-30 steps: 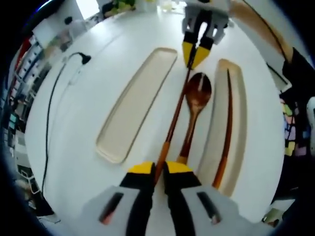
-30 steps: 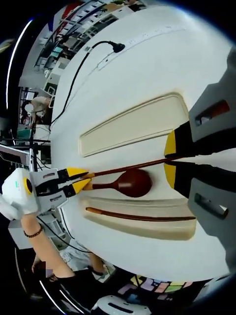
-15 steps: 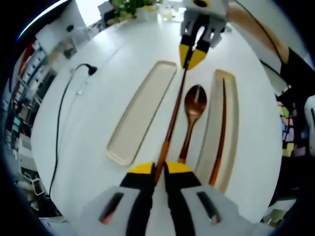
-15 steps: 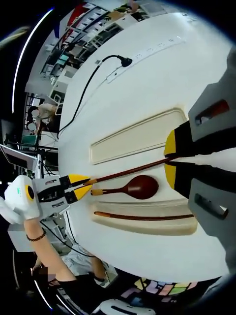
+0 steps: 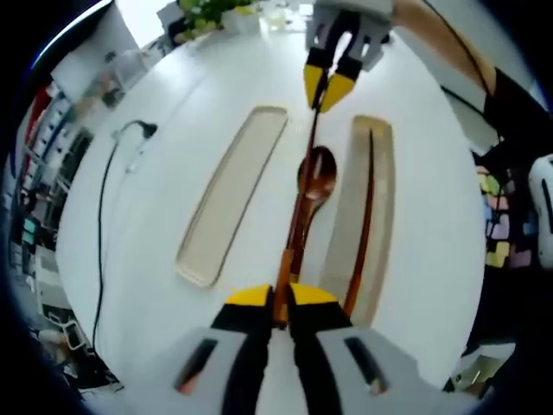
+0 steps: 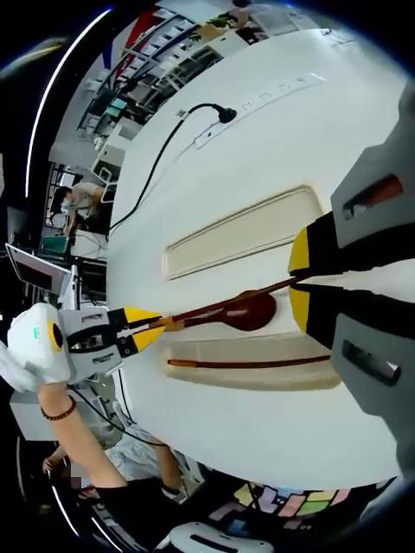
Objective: Arrange the utensils inside the cutlery case until each visible utensil rests in its matching compartment.
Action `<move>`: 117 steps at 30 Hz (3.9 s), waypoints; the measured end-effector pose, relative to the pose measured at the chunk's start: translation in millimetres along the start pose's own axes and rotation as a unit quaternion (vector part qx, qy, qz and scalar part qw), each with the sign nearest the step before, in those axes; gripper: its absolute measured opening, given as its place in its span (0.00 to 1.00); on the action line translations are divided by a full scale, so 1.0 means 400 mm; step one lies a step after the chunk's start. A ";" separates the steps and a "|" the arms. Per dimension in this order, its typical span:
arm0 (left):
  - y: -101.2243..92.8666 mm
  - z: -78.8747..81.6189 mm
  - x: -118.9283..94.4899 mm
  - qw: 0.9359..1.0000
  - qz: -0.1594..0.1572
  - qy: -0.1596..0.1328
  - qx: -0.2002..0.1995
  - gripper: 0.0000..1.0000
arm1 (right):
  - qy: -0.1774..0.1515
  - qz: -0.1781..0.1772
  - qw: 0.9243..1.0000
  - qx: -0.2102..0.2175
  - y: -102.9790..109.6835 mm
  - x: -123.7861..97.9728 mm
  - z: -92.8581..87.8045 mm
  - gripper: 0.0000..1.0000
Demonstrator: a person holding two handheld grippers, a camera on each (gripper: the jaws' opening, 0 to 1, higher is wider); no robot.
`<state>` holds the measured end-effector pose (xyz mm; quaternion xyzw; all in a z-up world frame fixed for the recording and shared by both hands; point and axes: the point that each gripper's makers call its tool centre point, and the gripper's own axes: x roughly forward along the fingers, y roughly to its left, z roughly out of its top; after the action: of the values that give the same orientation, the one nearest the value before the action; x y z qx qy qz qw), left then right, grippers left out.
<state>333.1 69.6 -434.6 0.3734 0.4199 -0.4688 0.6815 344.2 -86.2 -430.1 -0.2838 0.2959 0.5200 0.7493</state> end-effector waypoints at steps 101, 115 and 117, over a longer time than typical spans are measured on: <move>0.010 -0.097 -0.046 0.981 0.035 -0.133 -0.138 0.01 | 0.031 0.011 0.998 0.049 0.060 0.012 0.031 0.04; 0.024 -0.117 -0.001 0.968 0.032 -0.162 -0.191 0.01 | 0.110 0.004 0.988 0.105 0.032 0.078 0.001 0.08; 0.028 -0.122 0.004 0.969 0.039 -0.158 -0.187 0.01 | 0.108 0.008 0.988 0.112 0.034 0.082 0.002 0.08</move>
<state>333.3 116.3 -452.8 0.1768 0.3721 -0.4084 0.8146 340.9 -61.6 -455.4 -0.2503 0.4338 0.4556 0.7359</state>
